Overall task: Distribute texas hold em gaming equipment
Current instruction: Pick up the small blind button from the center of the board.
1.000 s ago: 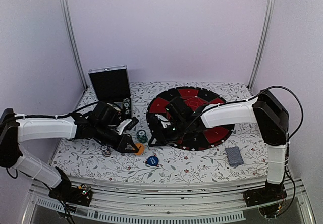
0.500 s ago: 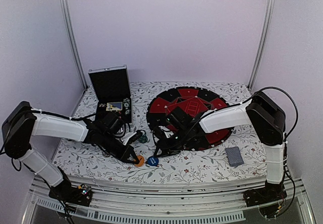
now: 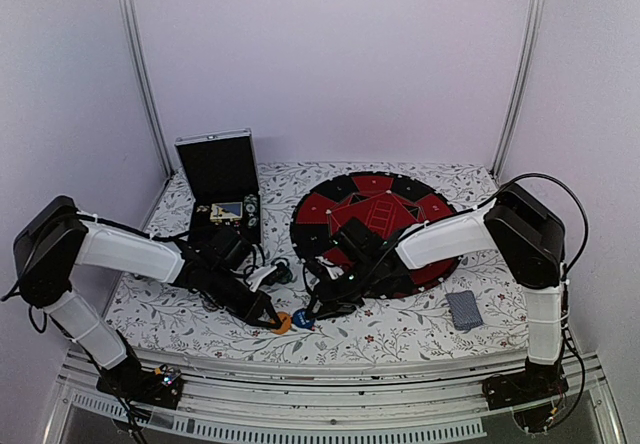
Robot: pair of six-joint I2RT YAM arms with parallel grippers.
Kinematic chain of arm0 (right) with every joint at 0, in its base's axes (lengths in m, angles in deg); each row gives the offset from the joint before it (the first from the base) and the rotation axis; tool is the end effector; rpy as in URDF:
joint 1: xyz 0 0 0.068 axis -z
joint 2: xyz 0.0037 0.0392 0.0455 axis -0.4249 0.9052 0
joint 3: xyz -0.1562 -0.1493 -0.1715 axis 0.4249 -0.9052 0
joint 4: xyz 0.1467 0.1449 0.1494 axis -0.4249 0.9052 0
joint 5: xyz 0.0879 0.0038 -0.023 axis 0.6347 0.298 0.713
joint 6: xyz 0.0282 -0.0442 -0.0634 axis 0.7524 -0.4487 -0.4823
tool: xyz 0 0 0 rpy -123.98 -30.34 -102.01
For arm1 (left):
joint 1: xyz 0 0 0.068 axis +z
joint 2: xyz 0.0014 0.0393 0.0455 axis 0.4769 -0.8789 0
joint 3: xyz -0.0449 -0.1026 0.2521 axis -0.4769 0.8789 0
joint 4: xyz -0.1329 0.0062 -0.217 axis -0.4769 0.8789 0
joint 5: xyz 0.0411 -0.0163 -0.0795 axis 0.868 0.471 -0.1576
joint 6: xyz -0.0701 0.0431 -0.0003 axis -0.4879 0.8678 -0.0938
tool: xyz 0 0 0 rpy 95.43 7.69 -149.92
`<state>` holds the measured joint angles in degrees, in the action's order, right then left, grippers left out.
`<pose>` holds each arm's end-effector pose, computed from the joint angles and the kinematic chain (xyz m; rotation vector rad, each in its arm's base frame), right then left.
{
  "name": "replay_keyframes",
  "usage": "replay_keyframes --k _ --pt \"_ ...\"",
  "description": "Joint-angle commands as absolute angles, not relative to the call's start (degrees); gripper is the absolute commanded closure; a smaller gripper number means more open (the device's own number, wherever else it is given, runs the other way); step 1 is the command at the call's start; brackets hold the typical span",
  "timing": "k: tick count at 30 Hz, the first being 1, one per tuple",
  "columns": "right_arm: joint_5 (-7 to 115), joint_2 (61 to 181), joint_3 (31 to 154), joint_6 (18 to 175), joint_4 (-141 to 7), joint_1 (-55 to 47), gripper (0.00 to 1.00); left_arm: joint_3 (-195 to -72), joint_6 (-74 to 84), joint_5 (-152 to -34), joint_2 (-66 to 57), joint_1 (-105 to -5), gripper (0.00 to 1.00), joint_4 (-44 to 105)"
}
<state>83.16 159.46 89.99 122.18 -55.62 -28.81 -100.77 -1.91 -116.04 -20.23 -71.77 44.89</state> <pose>0.2177 0.3718 0.1044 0.7895 -2.7372 -1.2342 0.1782 -0.2192 0.1118 0.7903 2.7411 -1.0342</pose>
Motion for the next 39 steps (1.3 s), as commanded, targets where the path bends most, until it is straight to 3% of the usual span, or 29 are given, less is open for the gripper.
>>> replay_keyframes --k 1,5,17,39 --pt "83.32 161.84 90.05 124.06 -56.72 -29.22 0.63 -100.73 -1.77 -117.07 -21.08 -72.43 1.00 43.08" --pt "82.30 162.81 90.72 124.84 -56.74 -29.13 0.68 -101.17 -1.24 -117.05 -21.35 -72.51 1.00 43.15" --pt "82.54 160.88 89.56 125.57 -56.52 -28.98 0.95 -102.66 -0.22 -116.76 -22.22 -72.43 1.00 43.46" --pt "87.84 148.06 78.17 125.86 -62.83 -22.19 0.98 -104.24 1.84 -114.88 -17.51 -70.91 1.00 48.61"
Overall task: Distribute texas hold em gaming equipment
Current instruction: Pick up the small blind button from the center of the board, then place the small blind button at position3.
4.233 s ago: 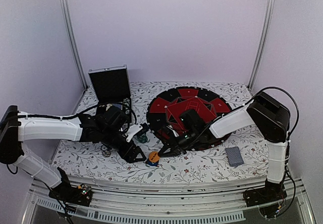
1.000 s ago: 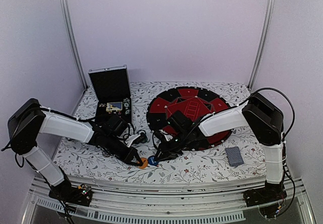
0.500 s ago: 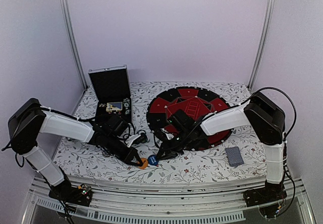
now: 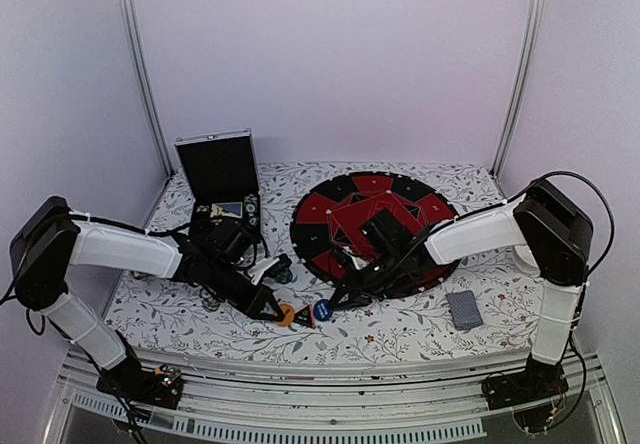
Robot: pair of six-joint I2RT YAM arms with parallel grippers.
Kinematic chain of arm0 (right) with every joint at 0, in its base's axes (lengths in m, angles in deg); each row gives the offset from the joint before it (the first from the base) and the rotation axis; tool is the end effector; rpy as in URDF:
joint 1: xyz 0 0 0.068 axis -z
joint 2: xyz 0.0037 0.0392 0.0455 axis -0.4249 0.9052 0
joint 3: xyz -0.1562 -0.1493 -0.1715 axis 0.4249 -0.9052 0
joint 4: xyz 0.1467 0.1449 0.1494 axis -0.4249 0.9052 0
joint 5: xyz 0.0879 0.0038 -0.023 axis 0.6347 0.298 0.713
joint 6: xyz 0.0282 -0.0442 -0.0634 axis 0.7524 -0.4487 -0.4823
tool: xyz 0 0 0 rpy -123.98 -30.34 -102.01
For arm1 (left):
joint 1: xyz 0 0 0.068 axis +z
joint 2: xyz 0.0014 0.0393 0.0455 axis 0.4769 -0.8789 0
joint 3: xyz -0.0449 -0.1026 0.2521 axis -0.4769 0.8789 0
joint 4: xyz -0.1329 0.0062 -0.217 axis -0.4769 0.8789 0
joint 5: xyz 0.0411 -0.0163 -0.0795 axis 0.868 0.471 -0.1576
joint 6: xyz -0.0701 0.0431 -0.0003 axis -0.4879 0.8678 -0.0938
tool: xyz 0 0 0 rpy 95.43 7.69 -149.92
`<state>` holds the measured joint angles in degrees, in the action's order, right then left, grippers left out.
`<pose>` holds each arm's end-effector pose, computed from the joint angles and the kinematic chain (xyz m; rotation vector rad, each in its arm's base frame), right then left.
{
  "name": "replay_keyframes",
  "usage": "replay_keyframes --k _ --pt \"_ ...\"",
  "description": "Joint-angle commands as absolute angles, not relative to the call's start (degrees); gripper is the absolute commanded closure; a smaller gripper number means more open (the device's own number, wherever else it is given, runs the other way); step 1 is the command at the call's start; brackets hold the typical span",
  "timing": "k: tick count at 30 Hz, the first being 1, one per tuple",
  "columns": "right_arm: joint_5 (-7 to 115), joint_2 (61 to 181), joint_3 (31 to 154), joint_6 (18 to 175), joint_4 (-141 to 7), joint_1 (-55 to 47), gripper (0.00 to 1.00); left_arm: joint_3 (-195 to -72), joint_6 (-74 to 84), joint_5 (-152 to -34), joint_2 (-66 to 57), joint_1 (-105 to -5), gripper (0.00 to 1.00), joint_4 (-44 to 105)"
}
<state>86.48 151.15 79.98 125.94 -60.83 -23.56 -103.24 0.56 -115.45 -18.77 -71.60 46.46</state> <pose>0.2261 0.3272 0.1214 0.6233 -2.7446 -1.3472 0.1851 -0.2237 0.1278 0.8409 2.6668 -1.0262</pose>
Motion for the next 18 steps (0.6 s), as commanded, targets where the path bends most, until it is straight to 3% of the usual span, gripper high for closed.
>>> replay_keyframes --k 1,11,18 --pt "87.78 147.25 77.60 125.83 -63.01 -21.63 0.98 -104.32 1.95 -114.83 -17.07 -70.80 1.00 48.80" --pt "88.08 133.95 69.62 124.88 -63.56 -8.87 0.98 -109.94 6.51 -112.66 -12.37 -68.54 1.00 55.19" --pt "88.97 135.33 64.99 123.08 -62.83 -2.90 0.98 -112.25 7.89 -112.62 -11.77 -66.58 1.00 56.18"
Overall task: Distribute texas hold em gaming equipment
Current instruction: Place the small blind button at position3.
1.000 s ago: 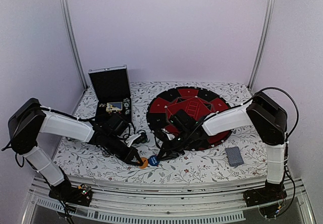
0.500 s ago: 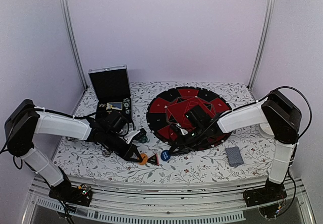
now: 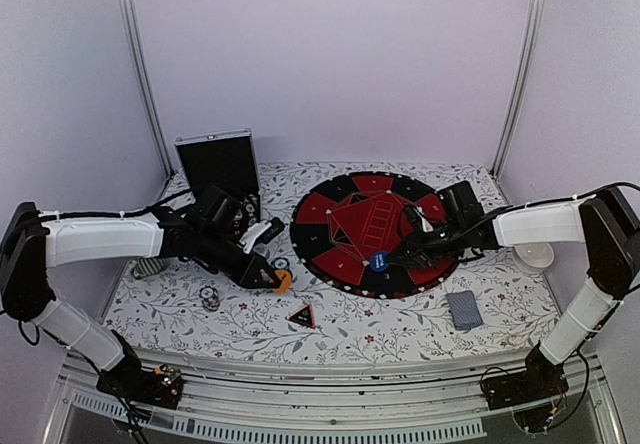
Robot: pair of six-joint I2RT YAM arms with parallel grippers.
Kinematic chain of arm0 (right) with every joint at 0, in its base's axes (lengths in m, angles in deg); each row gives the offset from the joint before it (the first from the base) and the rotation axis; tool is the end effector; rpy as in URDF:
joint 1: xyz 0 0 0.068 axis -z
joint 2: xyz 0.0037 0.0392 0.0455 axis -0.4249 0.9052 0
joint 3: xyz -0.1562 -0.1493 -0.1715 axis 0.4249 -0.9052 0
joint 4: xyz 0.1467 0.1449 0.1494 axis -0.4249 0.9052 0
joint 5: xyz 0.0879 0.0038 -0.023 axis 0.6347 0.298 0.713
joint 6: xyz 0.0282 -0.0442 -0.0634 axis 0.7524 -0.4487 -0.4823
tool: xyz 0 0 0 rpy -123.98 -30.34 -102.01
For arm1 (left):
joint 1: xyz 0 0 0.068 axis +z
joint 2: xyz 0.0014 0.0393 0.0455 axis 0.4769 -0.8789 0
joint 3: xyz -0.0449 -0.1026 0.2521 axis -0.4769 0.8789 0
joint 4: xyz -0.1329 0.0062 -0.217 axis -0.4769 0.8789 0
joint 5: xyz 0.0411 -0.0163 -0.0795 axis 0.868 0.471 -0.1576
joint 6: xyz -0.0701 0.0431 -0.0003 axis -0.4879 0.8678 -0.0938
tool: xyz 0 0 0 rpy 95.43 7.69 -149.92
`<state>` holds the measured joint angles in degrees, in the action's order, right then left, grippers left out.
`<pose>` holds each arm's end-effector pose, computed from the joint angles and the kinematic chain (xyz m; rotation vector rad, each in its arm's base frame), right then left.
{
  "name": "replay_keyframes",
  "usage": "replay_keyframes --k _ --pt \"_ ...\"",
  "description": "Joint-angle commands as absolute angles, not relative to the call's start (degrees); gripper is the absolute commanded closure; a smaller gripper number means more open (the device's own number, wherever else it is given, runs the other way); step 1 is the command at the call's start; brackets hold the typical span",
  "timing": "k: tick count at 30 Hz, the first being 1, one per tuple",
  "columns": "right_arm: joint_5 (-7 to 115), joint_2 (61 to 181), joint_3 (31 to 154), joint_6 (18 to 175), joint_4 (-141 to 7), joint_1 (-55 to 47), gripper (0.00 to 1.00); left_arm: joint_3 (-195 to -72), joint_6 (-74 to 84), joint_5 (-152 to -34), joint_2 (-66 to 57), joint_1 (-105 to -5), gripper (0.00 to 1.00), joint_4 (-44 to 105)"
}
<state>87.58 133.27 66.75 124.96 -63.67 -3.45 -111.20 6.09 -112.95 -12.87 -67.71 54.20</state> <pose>0.2731 0.2025 0.1673 -0.2239 2.5725 1.3389 0.2108 -0.2160 0.1856 0.8516 2.4999 -0.9550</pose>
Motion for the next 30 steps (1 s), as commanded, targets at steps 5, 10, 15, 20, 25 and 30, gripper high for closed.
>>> replay_keyframes --k 5,10,15,20,25,30 --pt "88.79 140.69 65.35 120.52 -62.76 -0.34 0.98 -111.36 8.05 -112.62 -10.92 -66.46 1.00 55.85" --pt "89.70 144.21 65.90 118.68 -62.62 2.02 0.98 -110.72 7.50 -112.50 -9.88 -66.45 1.00 55.52" --pt "86.96 144.62 66.95 117.37 -59.69 2.42 0.85 -110.65 7.28 -111.95 -9.36 -66.41 1.00 55.83" --pt "75.99 140.05 70.91 114.88 -50.26 2.43 0.48 -112.23 7.24 -110.97 -8.76 -66.41 1.00 57.37" --pt "70.22 132.19 72.62 114.20 -45.60 2.20 0.30 -118.98 7.69 -108.30 -9.18 -66.33 1.00 58.63" --pt "66.10 125.91 72.63 113.89 -42.73 0.18 0.02 -130.00 6.35 -107.72 -15.27 -66.12 1.00 58.08"
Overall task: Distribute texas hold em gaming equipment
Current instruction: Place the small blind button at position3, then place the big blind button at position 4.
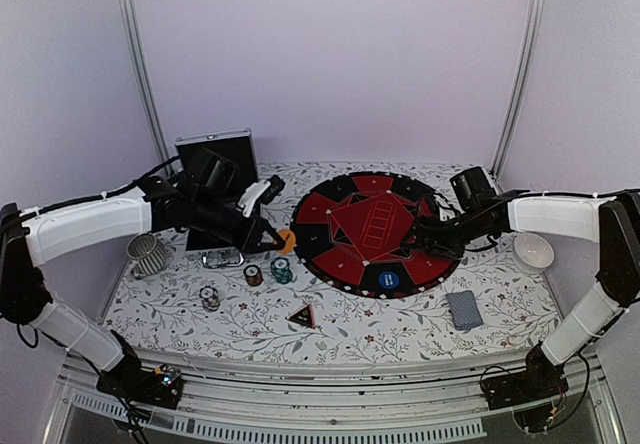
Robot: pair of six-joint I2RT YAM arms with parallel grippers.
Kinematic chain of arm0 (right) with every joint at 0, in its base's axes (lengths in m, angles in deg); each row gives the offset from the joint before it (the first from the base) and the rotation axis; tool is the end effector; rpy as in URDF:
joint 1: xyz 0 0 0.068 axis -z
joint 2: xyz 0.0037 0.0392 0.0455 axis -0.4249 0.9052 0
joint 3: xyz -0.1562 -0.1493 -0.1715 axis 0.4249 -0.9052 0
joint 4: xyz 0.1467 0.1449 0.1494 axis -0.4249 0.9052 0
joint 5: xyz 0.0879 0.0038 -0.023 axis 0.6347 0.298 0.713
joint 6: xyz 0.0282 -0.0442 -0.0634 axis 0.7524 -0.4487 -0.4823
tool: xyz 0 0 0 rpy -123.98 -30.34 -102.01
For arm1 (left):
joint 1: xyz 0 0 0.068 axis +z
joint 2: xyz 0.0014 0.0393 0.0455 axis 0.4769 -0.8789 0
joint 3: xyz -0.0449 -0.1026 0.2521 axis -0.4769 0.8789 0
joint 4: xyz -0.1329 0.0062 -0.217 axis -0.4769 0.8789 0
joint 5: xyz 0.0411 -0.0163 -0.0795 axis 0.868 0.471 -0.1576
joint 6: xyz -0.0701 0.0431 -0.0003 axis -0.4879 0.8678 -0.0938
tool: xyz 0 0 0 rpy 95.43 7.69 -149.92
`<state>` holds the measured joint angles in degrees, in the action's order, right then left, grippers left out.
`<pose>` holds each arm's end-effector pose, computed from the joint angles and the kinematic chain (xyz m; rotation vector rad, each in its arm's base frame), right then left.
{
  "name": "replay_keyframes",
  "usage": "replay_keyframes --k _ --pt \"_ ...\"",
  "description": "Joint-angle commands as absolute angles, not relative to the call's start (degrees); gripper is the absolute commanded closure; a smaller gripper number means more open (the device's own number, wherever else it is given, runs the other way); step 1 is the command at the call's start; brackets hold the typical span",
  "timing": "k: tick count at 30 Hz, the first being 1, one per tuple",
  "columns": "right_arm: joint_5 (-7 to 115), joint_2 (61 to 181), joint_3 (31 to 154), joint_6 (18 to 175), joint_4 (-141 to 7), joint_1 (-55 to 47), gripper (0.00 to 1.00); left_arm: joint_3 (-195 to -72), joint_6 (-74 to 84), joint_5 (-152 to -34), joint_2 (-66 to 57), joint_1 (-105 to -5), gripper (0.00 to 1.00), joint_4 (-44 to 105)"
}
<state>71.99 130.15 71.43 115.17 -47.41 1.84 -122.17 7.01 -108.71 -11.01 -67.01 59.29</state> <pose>0.2886 0.1579 0.1774 -0.1334 2.6463 0.8792 0.2318 -0.2219 0.2477 0.8177 2.3552 -0.8837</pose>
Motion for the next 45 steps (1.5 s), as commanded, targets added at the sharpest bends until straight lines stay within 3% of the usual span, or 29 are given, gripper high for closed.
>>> replay_keyframes --k 1,12,20,28,34,39,45 --pt "65.35 125.11 72.59 113.71 -42.08 -0.53 0.01 -132.57 5.69 -108.26 -17.68 -66.02 1.00 58.03" --pt "64.88 115.50 67.95 113.81 -40.89 -3.84 0.01 -156.36 1.76 -109.95 -45.85 -62.41 1.00 59.68" --pt "64.41 113.46 66.26 114.49 -40.92 -3.95 0.01 -162.80 -0.80 -112.81 -59.49 -57.55 1.00 61.58" --pt "64.45 116.15 66.57 115.33 -41.43 -4.03 0.01 -163.28 0.57 -114.29 -62.89 -56.49 0.99 62.35" --pt "64.83 116.10 67.51 115.72 -41.44 -4.36 0.01 -162.59 1.46 -113.90 -63.13 -55.92 0.69 62.95" --pt "65.26 115.80 68.44 116.25 -41.31 -5.18 0.01 -162.80 2.96 -106.72 -60.83 -55.95 0.46 64.33" --pt "63.76 116.47 69.83 116.78 -40.39 -7.47 0.01 -163.93 6.33 -97.70 -56.18 -57.06 0.34 65.96"
